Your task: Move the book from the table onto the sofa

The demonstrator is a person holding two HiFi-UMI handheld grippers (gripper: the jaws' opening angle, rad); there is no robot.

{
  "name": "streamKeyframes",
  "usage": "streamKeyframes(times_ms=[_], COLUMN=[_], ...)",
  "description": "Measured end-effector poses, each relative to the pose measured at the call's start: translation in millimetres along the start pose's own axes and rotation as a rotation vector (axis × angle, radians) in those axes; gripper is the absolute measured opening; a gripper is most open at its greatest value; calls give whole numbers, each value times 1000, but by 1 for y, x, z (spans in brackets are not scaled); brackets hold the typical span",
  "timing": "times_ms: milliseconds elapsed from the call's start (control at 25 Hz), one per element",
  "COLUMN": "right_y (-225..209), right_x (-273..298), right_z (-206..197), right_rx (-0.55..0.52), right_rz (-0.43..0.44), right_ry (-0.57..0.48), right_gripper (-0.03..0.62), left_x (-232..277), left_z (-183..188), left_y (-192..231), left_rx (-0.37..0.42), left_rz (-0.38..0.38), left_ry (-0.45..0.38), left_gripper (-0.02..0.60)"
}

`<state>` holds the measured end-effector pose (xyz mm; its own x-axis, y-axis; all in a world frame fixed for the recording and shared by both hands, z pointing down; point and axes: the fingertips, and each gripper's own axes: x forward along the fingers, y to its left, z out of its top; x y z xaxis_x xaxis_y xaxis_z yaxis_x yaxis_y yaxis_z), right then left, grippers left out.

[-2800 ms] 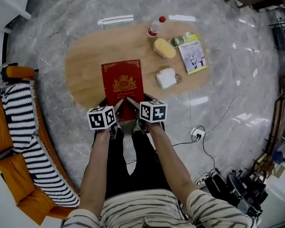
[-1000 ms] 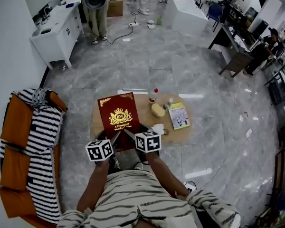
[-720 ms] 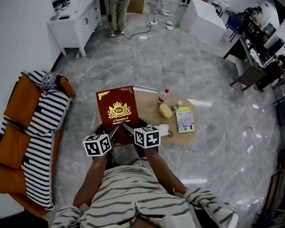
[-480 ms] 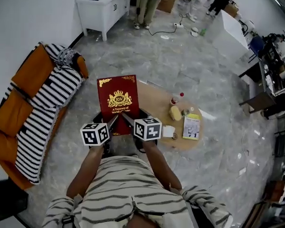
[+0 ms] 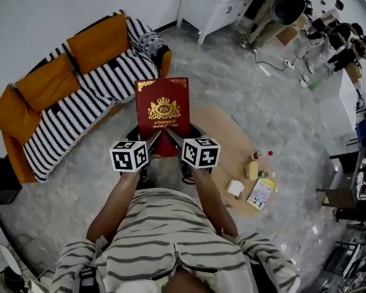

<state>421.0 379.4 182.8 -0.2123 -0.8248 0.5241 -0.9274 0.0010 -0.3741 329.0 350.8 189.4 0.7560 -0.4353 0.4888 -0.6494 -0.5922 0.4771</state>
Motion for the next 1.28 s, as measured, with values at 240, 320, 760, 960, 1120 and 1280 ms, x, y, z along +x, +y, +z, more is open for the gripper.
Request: streamKeyframes(times_ms=[240, 320, 760, 960, 1120, 1280], right_y=[71, 93, 204, 243, 269, 289], right_x=[79, 103, 208, 238, 255, 277], right_z=[19, 23, 30, 28, 25, 22], right_rx=[-97, -121, -236, -264, -282, -294], right_rz=[109, 149, 323, 381, 416, 445], right_ry=[40, 57, 151, 186, 210, 234], right_gripper=[354, 354, 354, 354, 354, 354], left_x=[-33, -44, -102, -127, -143, -152], left_z=[34, 43, 74, 82, 84, 87], left_y=[89, 117, 240, 278, 302, 327], left_rx=[-87, -101, -202, -233, -258, -279], left_rz=[105, 136, 301, 360, 396, 426], left_ry=[-90, -115, -208, -226, -236, -246], left_gripper=[347, 347, 347, 347, 347, 347])
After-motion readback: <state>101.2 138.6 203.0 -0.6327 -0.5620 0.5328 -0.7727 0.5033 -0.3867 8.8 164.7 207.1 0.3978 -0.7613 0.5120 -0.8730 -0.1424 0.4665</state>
